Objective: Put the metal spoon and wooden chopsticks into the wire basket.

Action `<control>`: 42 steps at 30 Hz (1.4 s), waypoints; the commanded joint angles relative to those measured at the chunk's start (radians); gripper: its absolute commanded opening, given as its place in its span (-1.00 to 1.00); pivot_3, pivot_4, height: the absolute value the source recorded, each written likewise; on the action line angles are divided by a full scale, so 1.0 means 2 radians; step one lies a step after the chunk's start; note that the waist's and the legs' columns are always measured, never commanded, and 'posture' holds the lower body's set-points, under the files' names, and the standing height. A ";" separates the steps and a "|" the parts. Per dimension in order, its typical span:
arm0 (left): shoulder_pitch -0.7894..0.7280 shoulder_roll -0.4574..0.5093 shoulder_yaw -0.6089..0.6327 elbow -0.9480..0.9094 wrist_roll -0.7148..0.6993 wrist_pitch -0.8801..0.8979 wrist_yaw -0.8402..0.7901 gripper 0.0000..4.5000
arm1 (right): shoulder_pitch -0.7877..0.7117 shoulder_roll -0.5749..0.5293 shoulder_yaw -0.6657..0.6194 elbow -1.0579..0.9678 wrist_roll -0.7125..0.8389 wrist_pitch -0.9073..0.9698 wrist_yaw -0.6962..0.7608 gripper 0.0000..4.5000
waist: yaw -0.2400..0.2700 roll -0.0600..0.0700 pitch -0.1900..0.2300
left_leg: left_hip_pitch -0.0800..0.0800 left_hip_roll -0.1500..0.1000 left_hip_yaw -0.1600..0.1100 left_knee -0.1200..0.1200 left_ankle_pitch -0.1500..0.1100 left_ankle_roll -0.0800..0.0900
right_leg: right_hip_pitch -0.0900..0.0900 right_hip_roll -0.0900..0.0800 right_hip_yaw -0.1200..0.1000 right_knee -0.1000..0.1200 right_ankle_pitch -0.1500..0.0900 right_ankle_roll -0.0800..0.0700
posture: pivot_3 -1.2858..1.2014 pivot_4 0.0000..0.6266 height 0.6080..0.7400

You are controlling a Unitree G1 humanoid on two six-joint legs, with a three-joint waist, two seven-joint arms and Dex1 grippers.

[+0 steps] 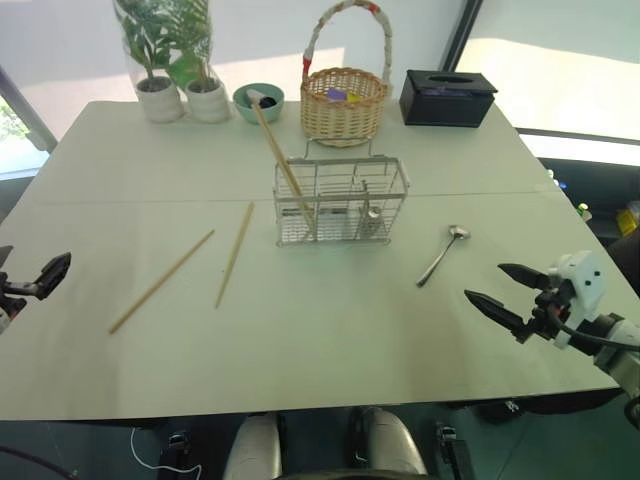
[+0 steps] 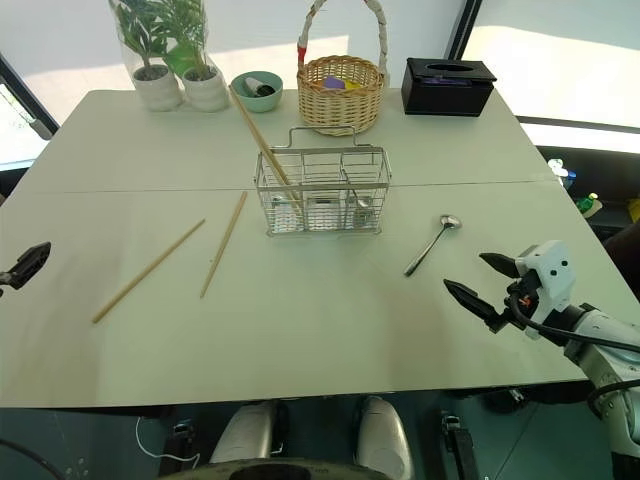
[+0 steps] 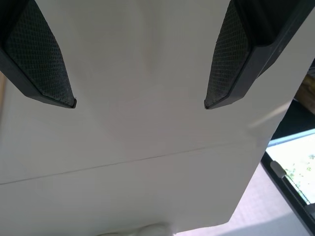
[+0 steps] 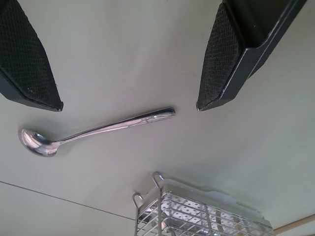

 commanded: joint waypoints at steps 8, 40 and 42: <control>-0.024 0.015 -0.003 0.001 0.000 -0.003 -0.003 0.96 | 0.000 0.003 -0.010 -0.020 0.006 -0.003 -0.009 1.00 | 0.000 0.000 0.000 | 0.000 0.000 0.000 0.000 0.000 0.000 | 0.000 0.000 0.000 0.000 0.000 0.000 | 0.03 -0.52 0.65; -0.389 0.033 -0.322 -0.078 -0.116 0.156 -0.141 0.96 | -0.461 -0.150 0.310 0.370 -0.290 -0.480 0.277 1.00 | -0.007 0.001 0.001 | 0.001 -0.001 0.000 0.002 0.001 0.000 | 0.004 0.002 0.001 0.002 0.001 0.003 | 0.03 -0.52 0.65; -0.419 0.017 -0.353 -0.070 -0.104 0.159 -0.147 0.96 | -0.522 -0.130 0.355 0.454 -0.336 -0.554 0.292 1.00 | -0.011 0.000 0.001 | 0.001 -0.001 0.000 0.002 0.001 0.000 | 0.004 0.002 0.001 0.002 0.002 0.004 | 0.03 -0.52 0.65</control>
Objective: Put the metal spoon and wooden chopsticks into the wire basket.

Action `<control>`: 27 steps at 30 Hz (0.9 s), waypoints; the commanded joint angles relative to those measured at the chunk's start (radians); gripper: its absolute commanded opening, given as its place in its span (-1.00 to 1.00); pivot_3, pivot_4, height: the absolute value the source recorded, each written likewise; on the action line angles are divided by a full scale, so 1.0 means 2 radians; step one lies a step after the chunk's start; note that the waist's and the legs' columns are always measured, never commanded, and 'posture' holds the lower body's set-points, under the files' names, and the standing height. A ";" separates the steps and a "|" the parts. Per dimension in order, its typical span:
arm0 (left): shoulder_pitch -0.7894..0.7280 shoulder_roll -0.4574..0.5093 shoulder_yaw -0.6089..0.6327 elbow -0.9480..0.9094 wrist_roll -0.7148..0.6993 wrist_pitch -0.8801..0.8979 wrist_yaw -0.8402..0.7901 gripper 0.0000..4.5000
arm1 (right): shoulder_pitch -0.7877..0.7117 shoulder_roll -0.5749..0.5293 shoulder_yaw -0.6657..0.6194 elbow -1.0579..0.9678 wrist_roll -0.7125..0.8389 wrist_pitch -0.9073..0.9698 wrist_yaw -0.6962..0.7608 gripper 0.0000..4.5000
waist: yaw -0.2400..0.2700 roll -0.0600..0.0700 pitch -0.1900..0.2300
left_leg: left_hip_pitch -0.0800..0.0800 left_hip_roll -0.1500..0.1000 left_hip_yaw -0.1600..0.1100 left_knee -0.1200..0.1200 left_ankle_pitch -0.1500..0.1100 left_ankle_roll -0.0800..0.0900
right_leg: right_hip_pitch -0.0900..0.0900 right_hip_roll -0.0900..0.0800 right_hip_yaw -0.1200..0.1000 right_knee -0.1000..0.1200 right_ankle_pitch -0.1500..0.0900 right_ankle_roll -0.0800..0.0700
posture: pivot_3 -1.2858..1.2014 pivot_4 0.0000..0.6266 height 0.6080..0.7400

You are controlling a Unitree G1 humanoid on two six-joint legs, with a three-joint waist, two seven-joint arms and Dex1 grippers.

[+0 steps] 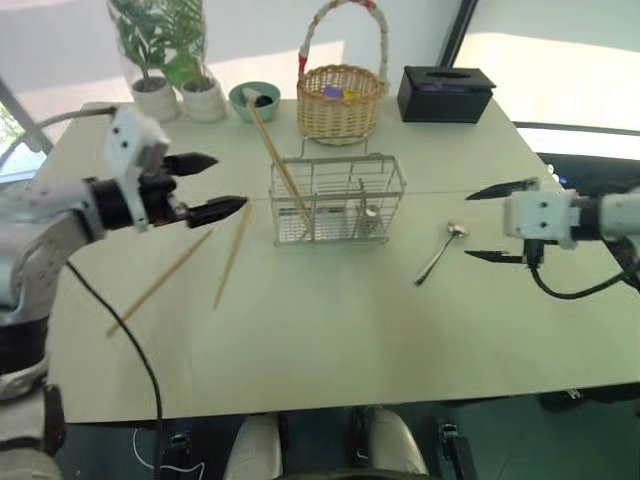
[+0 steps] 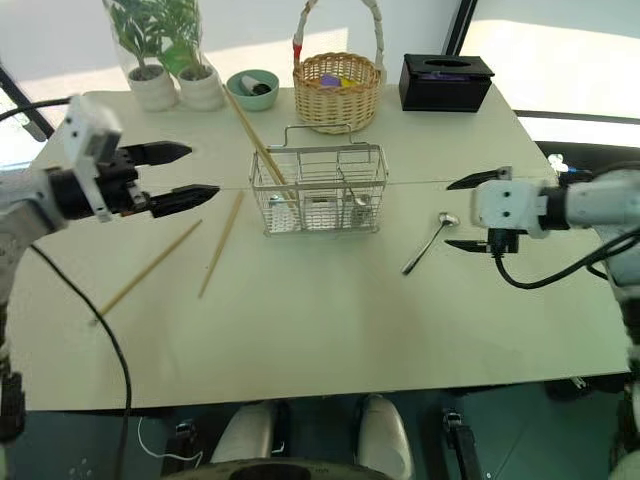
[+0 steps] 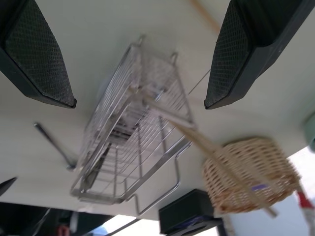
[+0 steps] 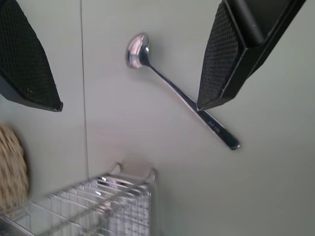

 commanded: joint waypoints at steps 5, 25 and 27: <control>-0.049 -0.007 -0.095 -0.005 0.030 0.015 -0.038 0.96 | -0.163 0.059 0.114 0.261 -0.156 -0.205 -0.013 1.00 | -0.006 0.000 0.001 | 0.000 0.000 0.000 0.000 0.002 -0.004 | 0.000 0.000 0.001 -0.001 0.000 0.001 | 0.03 -0.52 0.65; -0.039 0.030 -0.117 -0.050 0.022 0.050 -0.103 0.96 | -0.301 0.153 0.312 0.445 -0.464 -0.258 -0.346 1.00 | -0.009 0.000 0.002 | 0.003 0.000 0.000 0.001 0.003 -0.005 | -0.001 0.000 0.003 0.007 -0.001 -0.001 | 0.03 -0.52 0.65; -0.039 0.029 -0.112 -0.053 0.018 0.053 -0.101 0.96 | -0.305 0.159 0.328 0.449 -0.482 -0.261 -0.367 1.00 | -0.009 0.000 0.002 | 0.003 0.000 0.000 0.001 0.003 -0.005 | -0.001 0.000 0.003 0.007 0.000 0.000 | 0.03 -0.52 0.65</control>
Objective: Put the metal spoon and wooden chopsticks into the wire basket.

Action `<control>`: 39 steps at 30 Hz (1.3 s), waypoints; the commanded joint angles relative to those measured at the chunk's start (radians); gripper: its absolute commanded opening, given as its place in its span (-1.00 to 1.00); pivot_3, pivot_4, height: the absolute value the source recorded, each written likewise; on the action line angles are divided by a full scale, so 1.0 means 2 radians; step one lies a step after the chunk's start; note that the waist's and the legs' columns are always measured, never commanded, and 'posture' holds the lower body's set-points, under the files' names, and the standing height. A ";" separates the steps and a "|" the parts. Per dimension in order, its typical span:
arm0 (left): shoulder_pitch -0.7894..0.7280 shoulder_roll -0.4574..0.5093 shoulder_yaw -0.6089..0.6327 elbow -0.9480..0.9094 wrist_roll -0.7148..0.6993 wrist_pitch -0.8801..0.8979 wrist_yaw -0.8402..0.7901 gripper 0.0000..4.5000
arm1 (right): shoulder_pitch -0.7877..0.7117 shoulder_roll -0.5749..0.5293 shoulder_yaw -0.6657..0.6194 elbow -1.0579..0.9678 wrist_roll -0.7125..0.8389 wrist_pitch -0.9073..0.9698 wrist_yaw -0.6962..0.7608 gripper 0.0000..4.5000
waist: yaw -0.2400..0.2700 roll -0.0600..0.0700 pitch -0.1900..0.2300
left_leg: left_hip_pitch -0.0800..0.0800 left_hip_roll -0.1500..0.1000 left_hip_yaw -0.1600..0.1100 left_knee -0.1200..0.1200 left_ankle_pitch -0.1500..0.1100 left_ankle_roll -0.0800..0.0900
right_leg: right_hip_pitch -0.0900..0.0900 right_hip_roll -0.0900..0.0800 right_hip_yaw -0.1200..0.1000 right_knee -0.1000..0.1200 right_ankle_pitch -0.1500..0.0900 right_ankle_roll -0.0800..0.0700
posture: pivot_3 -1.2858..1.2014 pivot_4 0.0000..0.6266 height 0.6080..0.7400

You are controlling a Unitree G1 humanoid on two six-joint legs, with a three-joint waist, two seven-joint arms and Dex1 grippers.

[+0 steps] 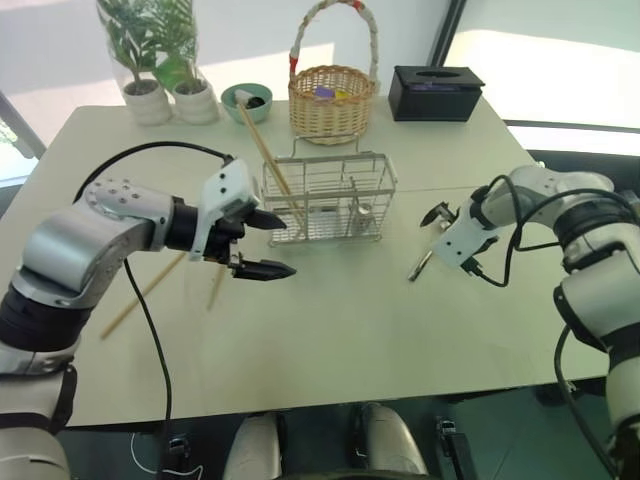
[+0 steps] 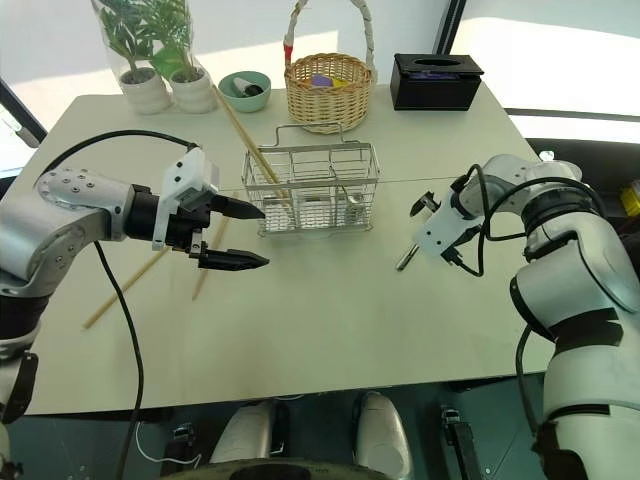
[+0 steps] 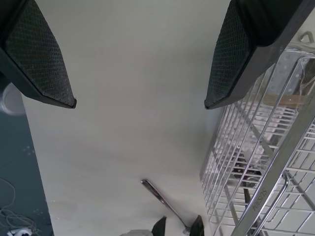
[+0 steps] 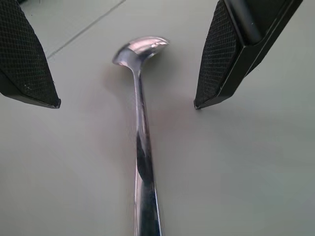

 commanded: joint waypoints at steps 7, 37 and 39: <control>-0.008 -0.003 0.033 -0.024 -0.012 0.010 0.016 1.00 | -0.020 0.018 0.040 0.018 -0.048 -0.015 -0.060 0.64 | -0.001 -0.001 -0.001 | 0.001 0.000 0.000 0.000 0.000 0.001 | 0.001 0.000 0.000 0.000 0.000 0.000 | 0.03 -0.52 0.65; -0.027 -0.008 0.076 -0.001 -0.019 0.010 0.039 1.00 | 0.107 -0.030 -0.303 -0.196 0.492 0.176 0.356 -0.98 | -0.007 0.000 0.001 | 0.005 0.000 -0.001 -0.001 0.000 0.000 | 0.006 0.001 0.000 0.001 0.001 0.001 | 0.03 -0.52 0.65; -0.029 -0.009 0.082 0.004 -0.018 0.007 0.041 1.00 | 0.140 -0.037 -0.350 -0.290 0.548 0.292 0.334 -0.98 | 0.001 0.000 0.001 | 0.005 0.000 -0.001 0.000 -0.001 0.001 | 0.006 0.000 0.000 0.000 0.001 0.001 | 0.03 -0.52 0.65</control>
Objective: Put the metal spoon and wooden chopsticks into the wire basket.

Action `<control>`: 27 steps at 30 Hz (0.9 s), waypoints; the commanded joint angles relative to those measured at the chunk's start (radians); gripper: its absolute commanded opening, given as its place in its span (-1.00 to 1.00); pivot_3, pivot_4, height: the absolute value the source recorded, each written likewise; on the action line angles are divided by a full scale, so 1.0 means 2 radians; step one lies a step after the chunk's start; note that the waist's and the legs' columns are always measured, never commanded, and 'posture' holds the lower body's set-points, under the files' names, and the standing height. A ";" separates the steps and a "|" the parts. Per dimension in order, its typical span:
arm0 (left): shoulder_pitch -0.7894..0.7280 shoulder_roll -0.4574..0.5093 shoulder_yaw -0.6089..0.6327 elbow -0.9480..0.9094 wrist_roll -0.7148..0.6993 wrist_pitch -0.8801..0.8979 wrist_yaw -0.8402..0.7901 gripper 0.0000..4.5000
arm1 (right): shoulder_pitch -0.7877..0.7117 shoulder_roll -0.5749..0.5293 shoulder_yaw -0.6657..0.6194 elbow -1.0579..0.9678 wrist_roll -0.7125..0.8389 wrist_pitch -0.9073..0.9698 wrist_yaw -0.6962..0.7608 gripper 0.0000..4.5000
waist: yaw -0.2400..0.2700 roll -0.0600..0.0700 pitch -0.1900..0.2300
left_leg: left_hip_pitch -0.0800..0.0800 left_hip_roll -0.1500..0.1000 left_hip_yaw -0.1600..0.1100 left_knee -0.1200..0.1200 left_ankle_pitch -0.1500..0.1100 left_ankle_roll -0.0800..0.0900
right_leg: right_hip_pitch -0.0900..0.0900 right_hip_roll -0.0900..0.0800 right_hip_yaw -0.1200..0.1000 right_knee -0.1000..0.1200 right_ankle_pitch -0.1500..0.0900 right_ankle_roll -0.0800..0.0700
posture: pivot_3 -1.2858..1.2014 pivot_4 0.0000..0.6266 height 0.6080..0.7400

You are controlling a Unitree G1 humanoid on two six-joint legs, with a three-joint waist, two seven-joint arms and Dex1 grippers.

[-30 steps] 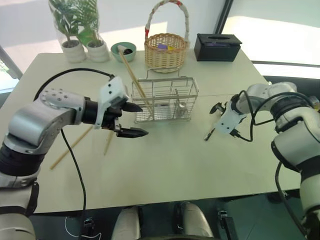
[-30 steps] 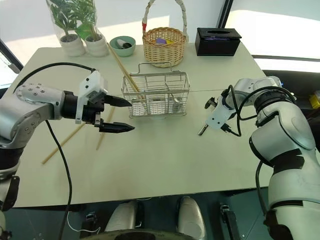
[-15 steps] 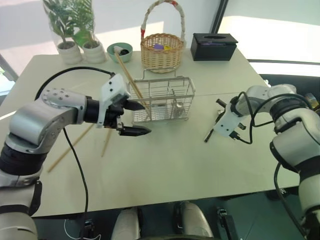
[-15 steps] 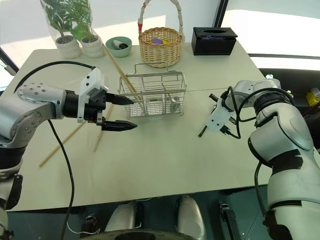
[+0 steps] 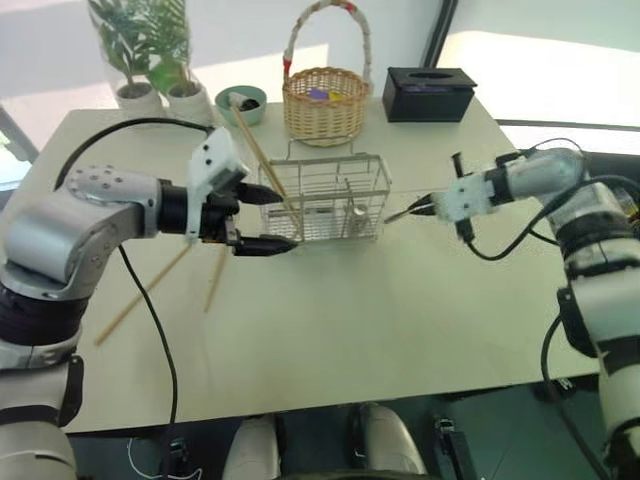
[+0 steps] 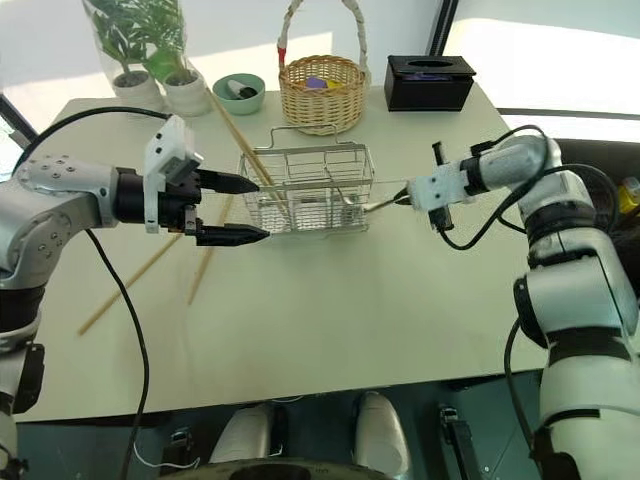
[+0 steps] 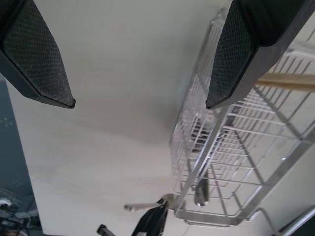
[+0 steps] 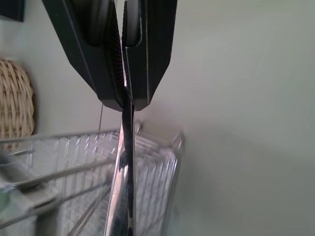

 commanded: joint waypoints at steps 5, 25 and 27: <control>-0.022 -0.003 0.029 0.022 0.009 -0.023 0.011 1.00 | 0.056 -0.002 -0.138 -0.287 0.154 0.334 -0.120 -0.98 | 0.008 0.000 0.000 | 0.000 0.000 0.000 0.000 0.000 0.001 | -0.001 0.000 0.000 0.000 0.000 0.000 | 0.03 -0.52 0.65; -0.041 -0.008 0.027 0.039 0.017 -0.042 0.005 1.00 | 0.111 0.087 -0.112 -0.440 0.163 0.514 -0.259 -0.98 | 0.007 -0.001 0.000 | -0.001 0.000 0.000 0.000 -0.001 0.001 | -0.002 0.000 0.000 -0.001 0.000 0.000 | 0.03 -0.52 0.65; -0.042 -0.007 0.028 0.039 0.016 -0.040 0.006 1.00 | 0.122 0.089 -0.101 -0.436 0.147 0.505 -0.266 -0.98 | 0.007 -0.001 0.000 | -0.001 0.000 0.000 0.000 -0.001 0.001 | -0.002 0.000 0.000 0.000 0.000 0.000 | 0.03 -0.52 0.65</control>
